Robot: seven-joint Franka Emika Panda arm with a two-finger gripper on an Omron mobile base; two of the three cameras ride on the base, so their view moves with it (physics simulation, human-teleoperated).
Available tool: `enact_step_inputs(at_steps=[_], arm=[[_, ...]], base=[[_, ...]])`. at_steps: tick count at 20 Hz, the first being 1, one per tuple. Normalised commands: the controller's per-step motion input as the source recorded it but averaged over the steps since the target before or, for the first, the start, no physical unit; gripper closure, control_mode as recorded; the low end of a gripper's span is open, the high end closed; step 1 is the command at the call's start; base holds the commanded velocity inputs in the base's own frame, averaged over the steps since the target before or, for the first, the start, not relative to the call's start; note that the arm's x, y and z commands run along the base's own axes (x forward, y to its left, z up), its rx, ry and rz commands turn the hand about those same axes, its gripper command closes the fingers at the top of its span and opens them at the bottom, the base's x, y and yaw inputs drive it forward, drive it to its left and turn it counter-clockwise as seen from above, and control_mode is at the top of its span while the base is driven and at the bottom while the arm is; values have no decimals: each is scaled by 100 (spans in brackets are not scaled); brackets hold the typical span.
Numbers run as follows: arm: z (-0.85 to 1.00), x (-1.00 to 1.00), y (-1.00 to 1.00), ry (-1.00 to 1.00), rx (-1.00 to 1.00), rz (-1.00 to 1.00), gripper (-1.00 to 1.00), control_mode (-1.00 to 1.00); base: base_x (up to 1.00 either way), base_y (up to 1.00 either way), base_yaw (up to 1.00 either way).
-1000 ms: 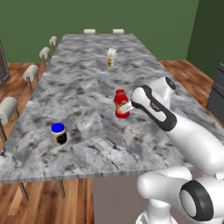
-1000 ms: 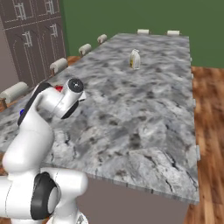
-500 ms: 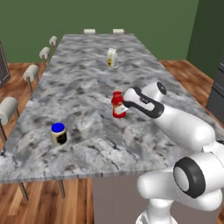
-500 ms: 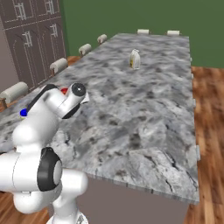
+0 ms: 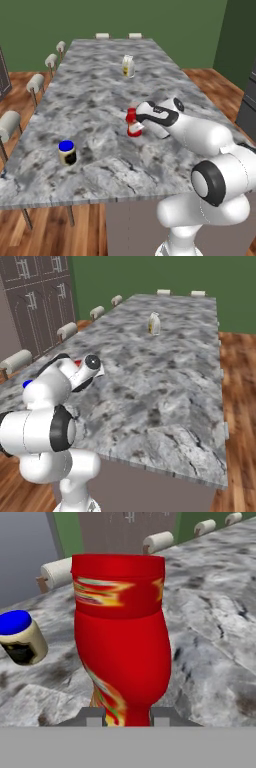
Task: Move the ketchup and mayonnaise from the cabinet to the dining counter.
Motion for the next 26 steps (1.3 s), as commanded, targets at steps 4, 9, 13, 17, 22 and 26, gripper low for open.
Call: enact_step_inputs(at_steps=[4,9,13,17,22,26], arm=[[-16,0,3,-3,0,0,100,-100],[-28,0,5,-13,0,5,100,-100],[-41,1,3,-14,0,5,100,-100],[-34,0,0,-11,0,4,100,-100],[-27,0,0,-8,0,2,100,-100],[-11,3,0,0,0,2,100,-100]], base=[[0,0,0],[0,0,0],[0,0,0],[0,0,0],[0,0,0],[0,0,0]])
